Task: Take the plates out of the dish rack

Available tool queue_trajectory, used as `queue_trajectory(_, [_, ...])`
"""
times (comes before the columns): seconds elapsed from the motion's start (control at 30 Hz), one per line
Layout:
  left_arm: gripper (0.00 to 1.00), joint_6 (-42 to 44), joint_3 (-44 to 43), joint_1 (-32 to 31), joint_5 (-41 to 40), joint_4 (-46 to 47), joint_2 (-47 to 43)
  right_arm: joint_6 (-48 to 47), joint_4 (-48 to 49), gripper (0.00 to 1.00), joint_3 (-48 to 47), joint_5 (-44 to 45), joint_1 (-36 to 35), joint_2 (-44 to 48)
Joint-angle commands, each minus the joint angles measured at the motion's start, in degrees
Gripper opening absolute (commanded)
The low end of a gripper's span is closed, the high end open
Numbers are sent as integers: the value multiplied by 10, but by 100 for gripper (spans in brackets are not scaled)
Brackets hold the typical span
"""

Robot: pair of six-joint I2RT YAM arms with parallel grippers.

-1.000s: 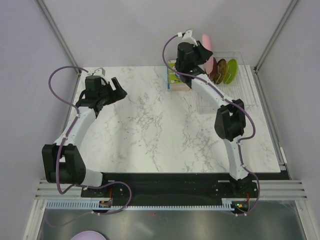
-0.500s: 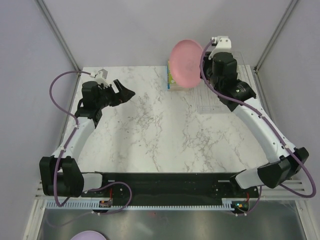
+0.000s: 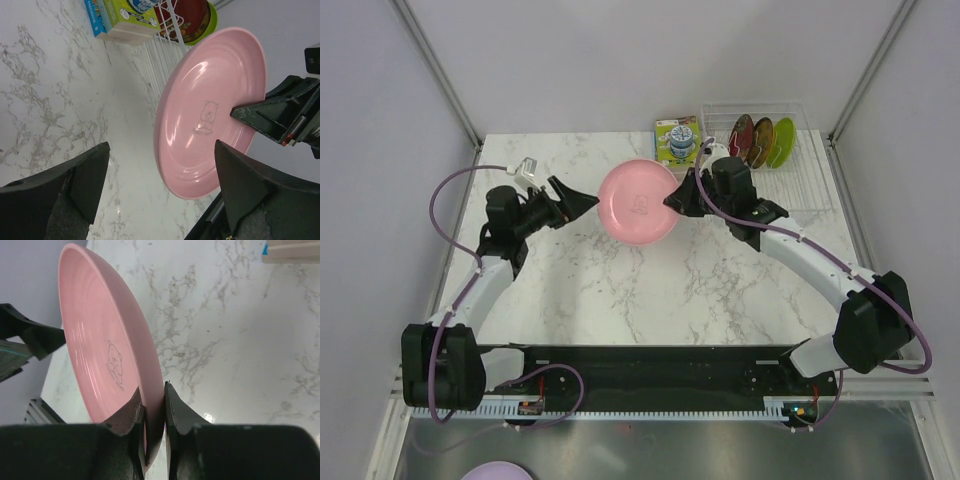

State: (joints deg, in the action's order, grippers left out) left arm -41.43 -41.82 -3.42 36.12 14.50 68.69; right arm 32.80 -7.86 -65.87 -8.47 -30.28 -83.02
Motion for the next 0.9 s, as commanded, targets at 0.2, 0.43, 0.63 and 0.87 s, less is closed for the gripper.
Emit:
queue_trajectory(0.2, [82,-44,35,-16,-3,84,-9,100,191,0,47,-92,-23,1])
queue_trajectory(0.43, [2,-58,35,-19,2,111,0,162,257,0,78,-144,-22,-18])
queue_trajectory(0.63, [2,16,11,-18,-104,-49,-13,62,96,86,15,-57,0,-2])
queue_trajectory(0.87, [2,79,5,-17,-241,-130,14,-69,-71,98,-90,67,107,48])
